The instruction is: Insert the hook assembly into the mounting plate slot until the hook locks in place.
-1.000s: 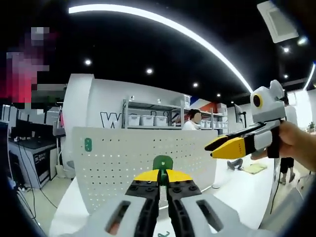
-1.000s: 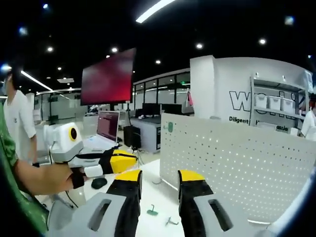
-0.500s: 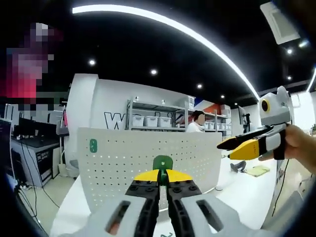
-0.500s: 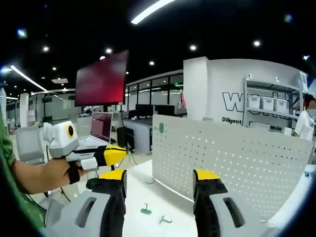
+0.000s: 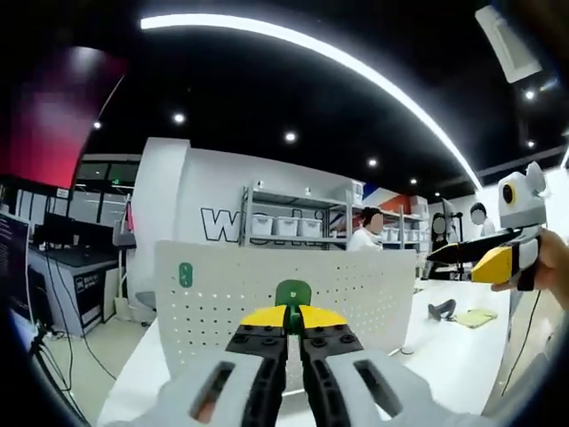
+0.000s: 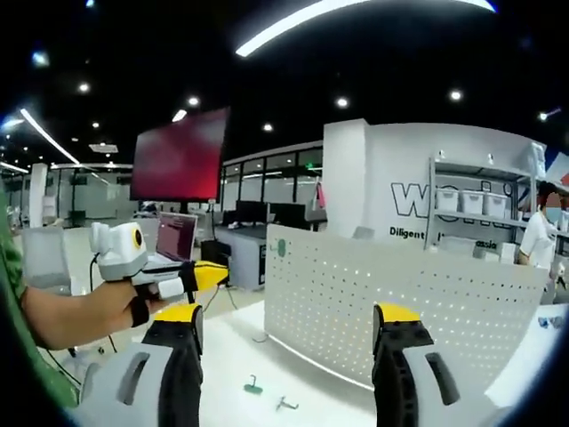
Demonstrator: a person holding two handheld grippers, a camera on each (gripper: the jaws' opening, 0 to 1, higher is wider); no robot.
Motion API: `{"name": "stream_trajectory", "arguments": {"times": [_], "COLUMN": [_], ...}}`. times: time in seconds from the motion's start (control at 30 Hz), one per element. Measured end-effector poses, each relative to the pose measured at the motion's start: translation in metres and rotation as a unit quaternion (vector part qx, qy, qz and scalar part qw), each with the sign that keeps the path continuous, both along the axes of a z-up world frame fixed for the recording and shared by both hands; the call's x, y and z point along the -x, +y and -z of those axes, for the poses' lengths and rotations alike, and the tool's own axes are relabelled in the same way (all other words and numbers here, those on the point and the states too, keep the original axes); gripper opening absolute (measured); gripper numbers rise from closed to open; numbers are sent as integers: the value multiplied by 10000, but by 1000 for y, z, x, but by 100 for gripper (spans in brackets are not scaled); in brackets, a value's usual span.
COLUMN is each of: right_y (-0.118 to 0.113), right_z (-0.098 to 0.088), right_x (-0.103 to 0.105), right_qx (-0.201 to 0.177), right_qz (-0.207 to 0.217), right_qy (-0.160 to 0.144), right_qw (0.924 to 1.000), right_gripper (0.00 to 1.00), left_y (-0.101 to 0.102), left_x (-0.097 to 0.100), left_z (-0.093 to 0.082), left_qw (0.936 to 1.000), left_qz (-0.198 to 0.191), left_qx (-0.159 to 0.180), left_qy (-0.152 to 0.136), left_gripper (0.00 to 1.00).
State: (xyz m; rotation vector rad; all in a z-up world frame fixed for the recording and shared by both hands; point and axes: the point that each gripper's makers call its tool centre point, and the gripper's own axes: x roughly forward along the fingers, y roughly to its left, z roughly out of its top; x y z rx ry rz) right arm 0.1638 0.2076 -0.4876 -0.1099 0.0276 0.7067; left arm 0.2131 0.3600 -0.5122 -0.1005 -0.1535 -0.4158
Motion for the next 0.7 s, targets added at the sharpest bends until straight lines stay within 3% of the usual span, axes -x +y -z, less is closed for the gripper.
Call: {"name": "stream_trajectory", "arguments": {"times": [0.7], "right_y": [-14], "right_z": [-10], "right_x": [6], "right_qx": [-131], "right_qz": [63], "right_qy": [-34], "right_qw": [9999], "right_gripper": [82], "left_y": [9], "left_x": [-13], "left_z": [-15], "left_qw": [9995], "left_qz": [-297], "left_qx": [100], "left_qy": [-82], "left_gripper": [4]}}
